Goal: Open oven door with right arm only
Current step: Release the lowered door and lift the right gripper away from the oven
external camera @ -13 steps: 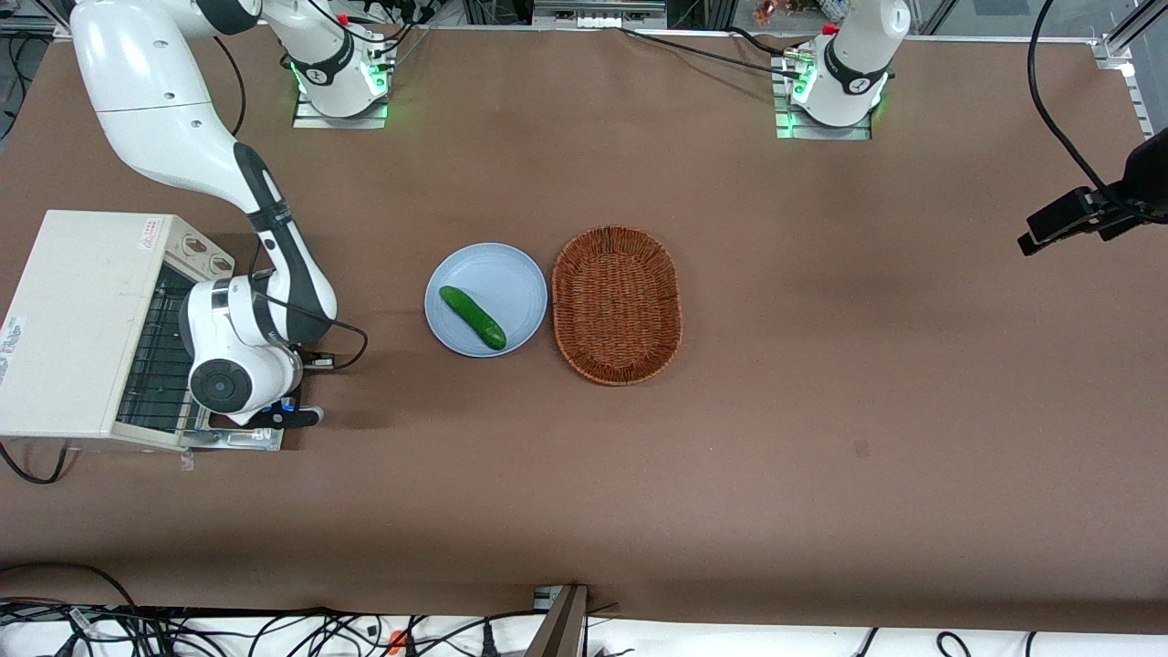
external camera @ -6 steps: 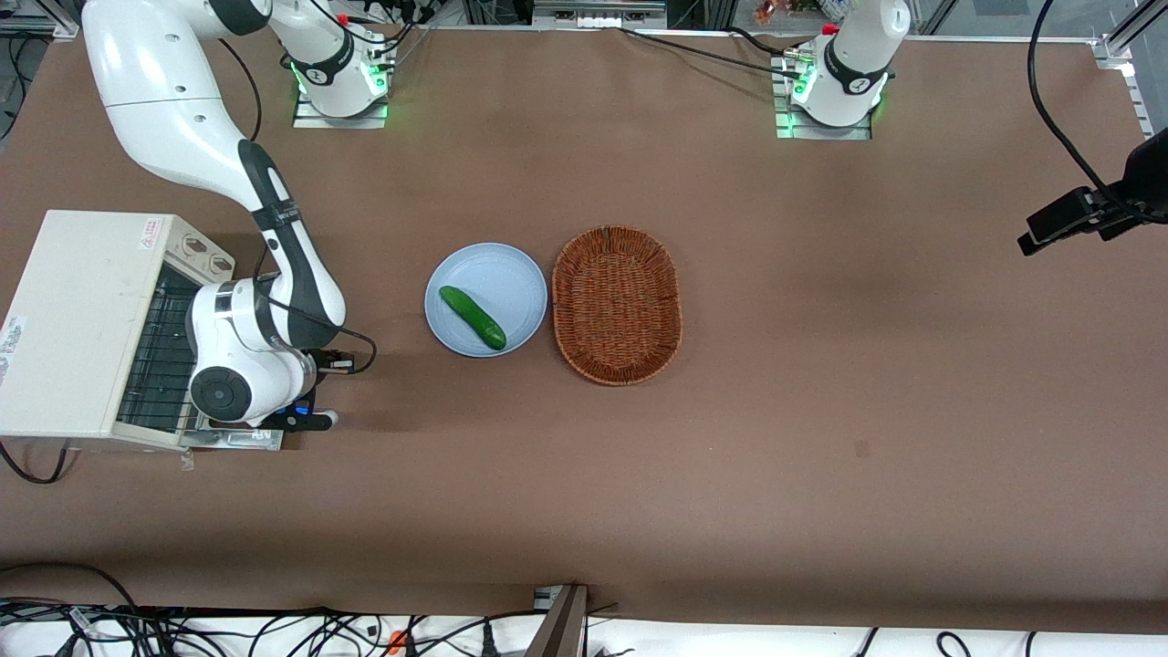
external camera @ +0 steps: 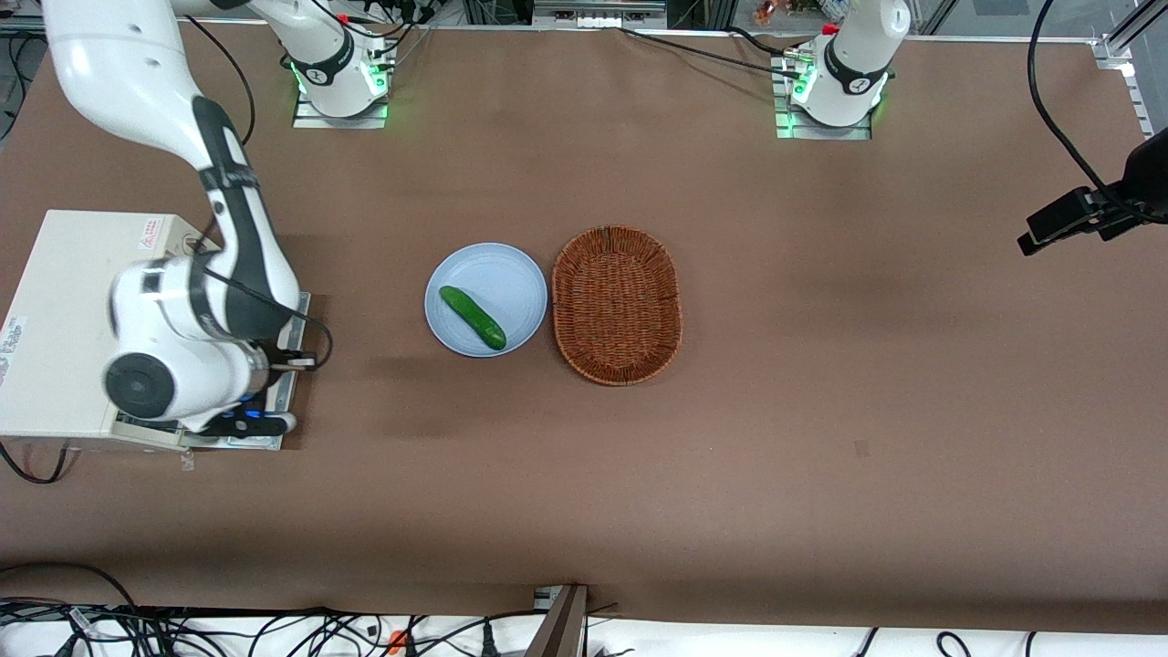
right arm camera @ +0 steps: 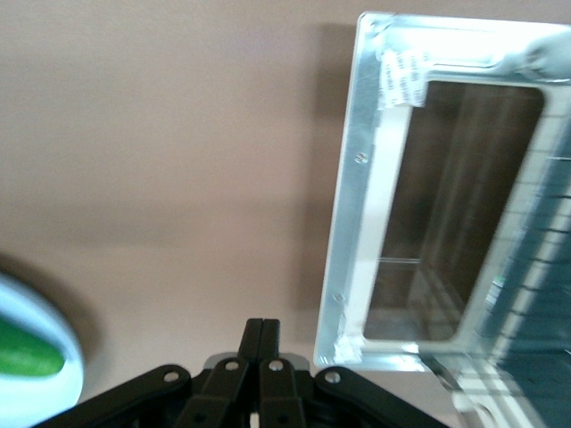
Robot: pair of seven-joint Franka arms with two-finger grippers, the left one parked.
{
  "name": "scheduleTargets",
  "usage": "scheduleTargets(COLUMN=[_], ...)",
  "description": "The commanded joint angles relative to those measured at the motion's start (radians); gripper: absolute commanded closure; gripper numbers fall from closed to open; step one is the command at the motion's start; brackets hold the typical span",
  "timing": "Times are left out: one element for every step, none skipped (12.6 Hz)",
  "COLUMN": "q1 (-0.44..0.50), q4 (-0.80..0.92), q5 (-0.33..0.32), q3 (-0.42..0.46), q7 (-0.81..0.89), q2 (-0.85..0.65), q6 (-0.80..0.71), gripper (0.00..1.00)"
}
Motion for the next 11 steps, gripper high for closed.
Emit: scheduleTargets(q1=[-0.023, -0.032, -0.035, -0.035, -0.035, -0.035, -0.035, -0.035, -0.033, -0.035, -0.035], q4=[-0.022, -0.022, -0.024, -0.024, -0.024, -0.022, -0.022, -0.022, -0.022, -0.024, -0.024], q5=[0.063, 0.069, 0.069, 0.069, 0.067, 0.066, 0.066, 0.064, 0.063, 0.061, 0.054], q3=[-0.015, -0.027, -0.031, -0.043, -0.051, -0.058, -0.064, -0.074, -0.075, -0.074, -0.084], q7=[-0.080, -0.083, -0.084, -0.086, -0.086, -0.088, -0.091, -0.101, -0.110, -0.123, -0.123], q2=[-0.136, -0.177, -0.223, -0.266, -0.300, -0.332, -0.362, -0.379, -0.414, -0.451, -0.471], q6=[-0.121, -0.165, -0.200, -0.244, -0.286, -0.310, -0.329, -0.335, -0.350, -0.372, -0.378], gripper=[1.00, 0.97, 0.95, 0.91, 0.81, 0.73, 0.50, 0.39, 0.12, 0.00, 0.00])
